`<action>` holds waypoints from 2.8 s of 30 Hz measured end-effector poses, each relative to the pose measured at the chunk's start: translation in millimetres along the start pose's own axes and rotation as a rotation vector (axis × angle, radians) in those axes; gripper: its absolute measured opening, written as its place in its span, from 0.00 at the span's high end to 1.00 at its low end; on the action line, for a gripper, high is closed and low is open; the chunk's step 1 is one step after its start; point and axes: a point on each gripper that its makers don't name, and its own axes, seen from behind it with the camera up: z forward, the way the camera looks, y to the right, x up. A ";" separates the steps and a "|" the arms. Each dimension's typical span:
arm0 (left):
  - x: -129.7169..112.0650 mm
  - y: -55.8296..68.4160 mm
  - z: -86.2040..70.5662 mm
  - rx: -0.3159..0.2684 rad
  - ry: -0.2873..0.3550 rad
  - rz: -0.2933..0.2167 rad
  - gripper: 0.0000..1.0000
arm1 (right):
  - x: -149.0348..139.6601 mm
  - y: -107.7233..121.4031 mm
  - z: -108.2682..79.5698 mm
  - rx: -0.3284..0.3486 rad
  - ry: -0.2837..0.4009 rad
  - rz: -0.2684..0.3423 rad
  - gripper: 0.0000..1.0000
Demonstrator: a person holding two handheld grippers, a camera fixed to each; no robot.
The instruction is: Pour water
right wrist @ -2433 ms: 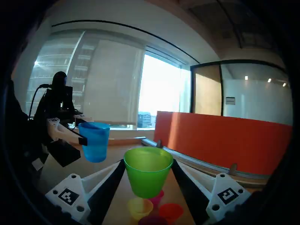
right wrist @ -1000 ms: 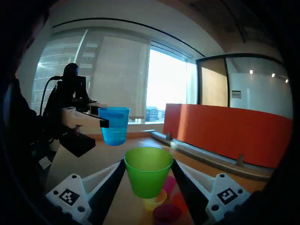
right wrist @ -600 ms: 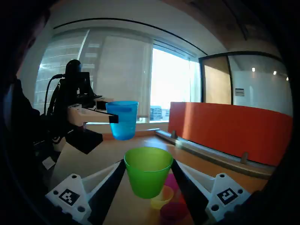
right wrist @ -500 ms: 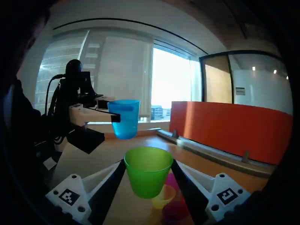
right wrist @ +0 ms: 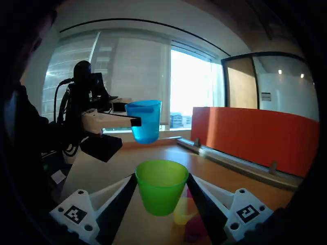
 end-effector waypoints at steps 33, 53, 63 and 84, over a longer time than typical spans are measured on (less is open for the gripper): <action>4.8 -0.5 -0.1 0.030 -0.001 0.145 0.16 | -17.4 -25.9 11.7 0.080 -0.030 0.001 0.08; 3.1 0.9 3.0 0.029 -0.020 0.238 0.16 | -25.4 -38.0 16.8 0.113 -0.039 -0.001 0.09; 3.9 2.4 0.2 0.033 -0.022 0.270 0.16 | -27.9 -43.9 18.8 0.128 -0.039 0.001 0.08; 2.3 3.7 -5.4 0.030 -0.023 0.349 0.16 | -26.1 -52.4 23.6 0.153 -0.036 -0.004 0.08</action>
